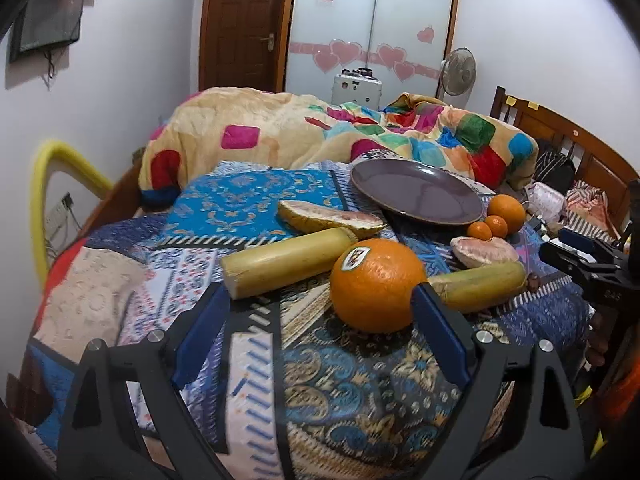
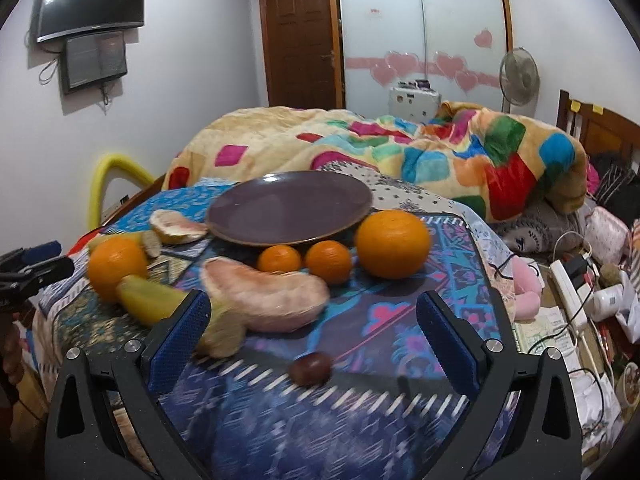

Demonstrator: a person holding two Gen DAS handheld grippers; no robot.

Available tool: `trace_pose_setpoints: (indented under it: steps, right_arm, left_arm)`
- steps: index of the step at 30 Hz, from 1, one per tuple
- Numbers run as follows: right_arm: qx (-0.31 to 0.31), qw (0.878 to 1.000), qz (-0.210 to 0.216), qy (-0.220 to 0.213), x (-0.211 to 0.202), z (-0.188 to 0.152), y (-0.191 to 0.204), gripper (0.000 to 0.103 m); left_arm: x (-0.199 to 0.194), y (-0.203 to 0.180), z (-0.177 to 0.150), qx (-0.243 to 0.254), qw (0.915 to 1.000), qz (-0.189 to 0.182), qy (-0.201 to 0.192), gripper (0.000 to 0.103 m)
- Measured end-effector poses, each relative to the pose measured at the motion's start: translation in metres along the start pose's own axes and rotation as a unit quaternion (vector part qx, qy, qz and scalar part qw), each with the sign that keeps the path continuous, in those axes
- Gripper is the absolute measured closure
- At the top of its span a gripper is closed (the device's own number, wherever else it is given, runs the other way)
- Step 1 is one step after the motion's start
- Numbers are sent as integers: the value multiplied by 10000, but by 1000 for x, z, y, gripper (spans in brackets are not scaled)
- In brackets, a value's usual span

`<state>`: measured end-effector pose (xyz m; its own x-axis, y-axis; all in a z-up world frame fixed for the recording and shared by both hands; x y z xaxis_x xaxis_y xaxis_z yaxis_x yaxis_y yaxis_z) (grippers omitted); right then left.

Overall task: Organize fruits
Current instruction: 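Grasp the stickered large orange with the left tool while the right tool grasps another large orange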

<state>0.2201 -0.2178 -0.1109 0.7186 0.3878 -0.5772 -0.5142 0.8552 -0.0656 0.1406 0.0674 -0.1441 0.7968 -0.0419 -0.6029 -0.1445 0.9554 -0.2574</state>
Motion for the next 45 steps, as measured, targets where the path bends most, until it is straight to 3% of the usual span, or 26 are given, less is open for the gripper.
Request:
trace_pose_setpoints:
  steps: [9,18,25,38,43,45]
  right_arm:
    - [-19,9996,-9,283,24,20,-33,9]
    - [-58,9988,59,475,41,21,-46,12]
    - [189,9957,376,823,63,18,-60,24]
    - [254,9931,407,1069,83,22,-66,27]
    - [191,9932,515,1028,83,24,-60,40]
    - [118,9938,425,1024,83,25,-57,41]
  left_arm:
    - [36,-17,13,-88,9990,-229,360,12]
    - [61,-29,14,71,9973,-146,717,16]
    - [70,-31,15,-86,9951,-395,904,34]
    - [59,-36,27,-85,9971,-449,613,36]
    - [54,-43,40,69,9984,-376,415,36]
    - [54,-45,45,48,9985,-365,398,36]
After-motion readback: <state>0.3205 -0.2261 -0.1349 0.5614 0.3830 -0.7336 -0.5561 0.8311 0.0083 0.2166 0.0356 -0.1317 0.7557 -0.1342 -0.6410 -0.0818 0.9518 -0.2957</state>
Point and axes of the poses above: each gripper's, at about its wrist camera, not at the fingertips, and x roughly the way its jaws point, y to its left, z to its top, the point moved 4 cm from there along x, roughly the way its jaws point, and after that the axes turned 10 degrees about -x, right-handed, at the moved point
